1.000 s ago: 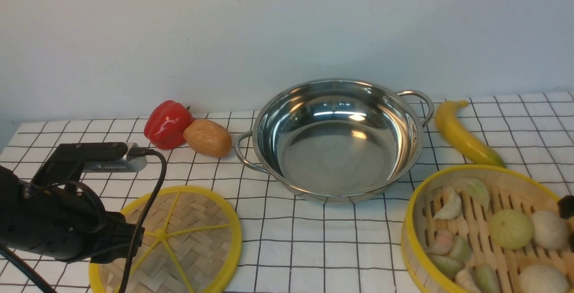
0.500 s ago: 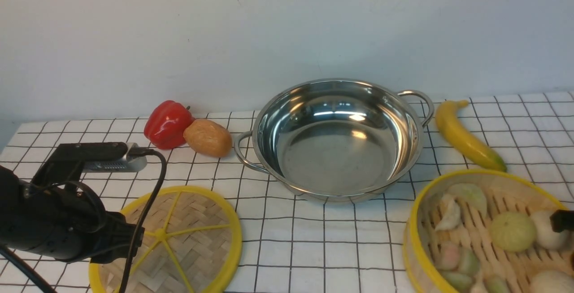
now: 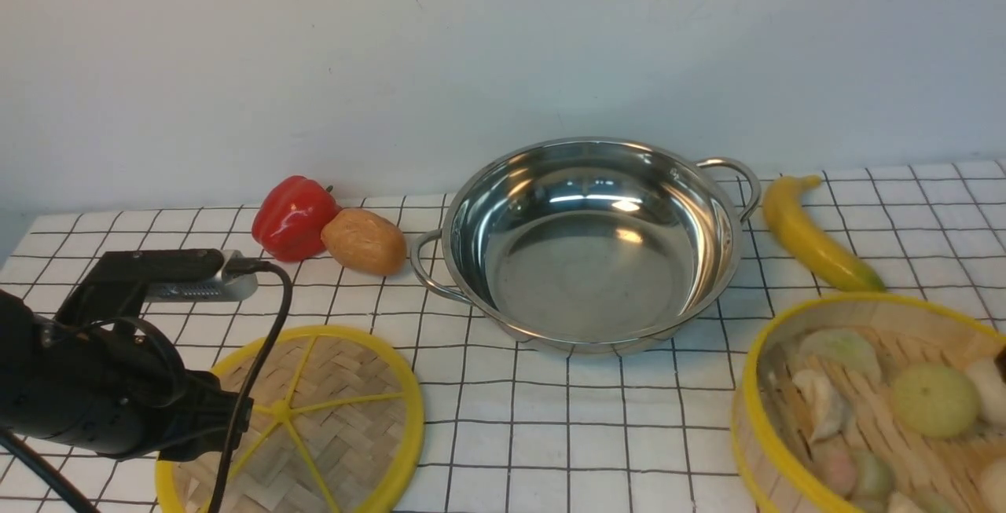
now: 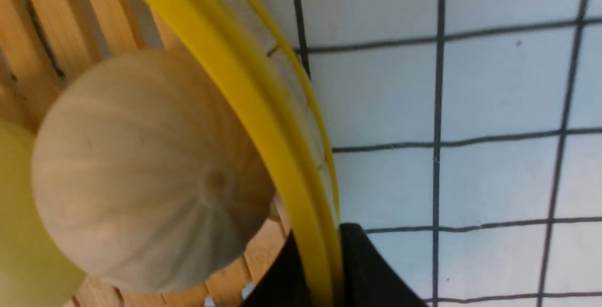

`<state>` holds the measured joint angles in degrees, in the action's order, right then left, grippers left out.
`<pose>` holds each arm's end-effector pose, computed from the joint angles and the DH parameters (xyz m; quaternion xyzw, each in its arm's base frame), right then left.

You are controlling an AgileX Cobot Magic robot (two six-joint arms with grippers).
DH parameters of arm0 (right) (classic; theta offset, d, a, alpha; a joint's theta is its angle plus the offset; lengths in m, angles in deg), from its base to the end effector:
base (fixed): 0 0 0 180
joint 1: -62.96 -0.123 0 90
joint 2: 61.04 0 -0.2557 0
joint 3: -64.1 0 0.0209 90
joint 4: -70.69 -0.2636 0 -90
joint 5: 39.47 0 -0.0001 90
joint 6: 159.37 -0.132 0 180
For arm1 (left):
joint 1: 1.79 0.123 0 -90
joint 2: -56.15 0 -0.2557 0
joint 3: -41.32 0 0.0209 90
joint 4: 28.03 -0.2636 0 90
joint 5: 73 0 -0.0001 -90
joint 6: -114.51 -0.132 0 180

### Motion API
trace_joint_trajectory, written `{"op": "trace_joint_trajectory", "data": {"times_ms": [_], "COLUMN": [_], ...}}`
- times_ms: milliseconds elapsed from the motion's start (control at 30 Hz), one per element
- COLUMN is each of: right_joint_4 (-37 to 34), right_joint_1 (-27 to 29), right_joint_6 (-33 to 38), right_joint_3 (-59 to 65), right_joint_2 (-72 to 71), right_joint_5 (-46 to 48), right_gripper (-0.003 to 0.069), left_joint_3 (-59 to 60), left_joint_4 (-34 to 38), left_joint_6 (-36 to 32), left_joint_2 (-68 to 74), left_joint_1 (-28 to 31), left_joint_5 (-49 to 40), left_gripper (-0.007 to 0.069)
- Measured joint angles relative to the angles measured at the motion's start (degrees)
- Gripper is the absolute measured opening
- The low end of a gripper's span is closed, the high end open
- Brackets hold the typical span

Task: Place the steamer in the pot on the white tablecloth, and put the lid on the steamer.
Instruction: 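Reach for and grasp the rim of the bamboo steamer holding the buns with the right gripper, then place the bamboo steamer basket of food into the steel pot with the right gripper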

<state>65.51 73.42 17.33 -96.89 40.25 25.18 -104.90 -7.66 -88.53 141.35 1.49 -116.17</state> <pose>0.2743 -0.0397 0.1277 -0.1405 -0.9883 -0.0426 0.0406 0.2638 -0.0164 0.1476 0.0598 0.9765 -0.1011 0.1805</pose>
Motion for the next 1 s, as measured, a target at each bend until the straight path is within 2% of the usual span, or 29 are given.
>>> {"op": "trace_joint_trajectory", "data": {"times_ms": [200, 333, 633, 700, 867, 1000], "right_joint_4": [-0.6, -0.8, -2.4, -2.6, -3.8, -5.7], "right_joint_1": [-0.3, -2.6, -15.6, -19.5, -23.5, -24.7], "right_joint_6": [-0.5, -1.0, -6.6, -8.1, -9.7, -10.1], "right_joint_3": [-7.3, -13.1, -35.4, -44.4, -55.2, -60.8], "right_joint_2": [-0.7, -0.6, 11.0, 17.0, 25.9, 31.8], "right_joint_5": [5.1, 5.8, 6.5, 6.4, 6.4, 6.4], "right_gripper": [0.0060, 0.0060, 0.0060, 0.0060, 0.0060, 0.0060], "left_joint_3": [0.0, 0.0, 0.0, 0.0, 0.0, 0.0], "left_joint_4": [0.0, 0.0, 0.2, 0.2, 0.2, 0.7], "left_joint_6": [0.0, 0.1, 0.1, 0.1, 0.1, 0.1], "left_joint_2": [0.0, 0.0, 0.0, 0.0, 0.0, 0.0], "left_joint_1": [0.0, 0.0, 0.0, 0.0, 0.0, 0.0], "left_joint_5": [0.0, 0.0, 0.0, 0.0, 0.0, 0.0], "left_gripper": [0.0243, 0.0243, 0.0243, 0.0243, 0.0243, 0.0243]}}
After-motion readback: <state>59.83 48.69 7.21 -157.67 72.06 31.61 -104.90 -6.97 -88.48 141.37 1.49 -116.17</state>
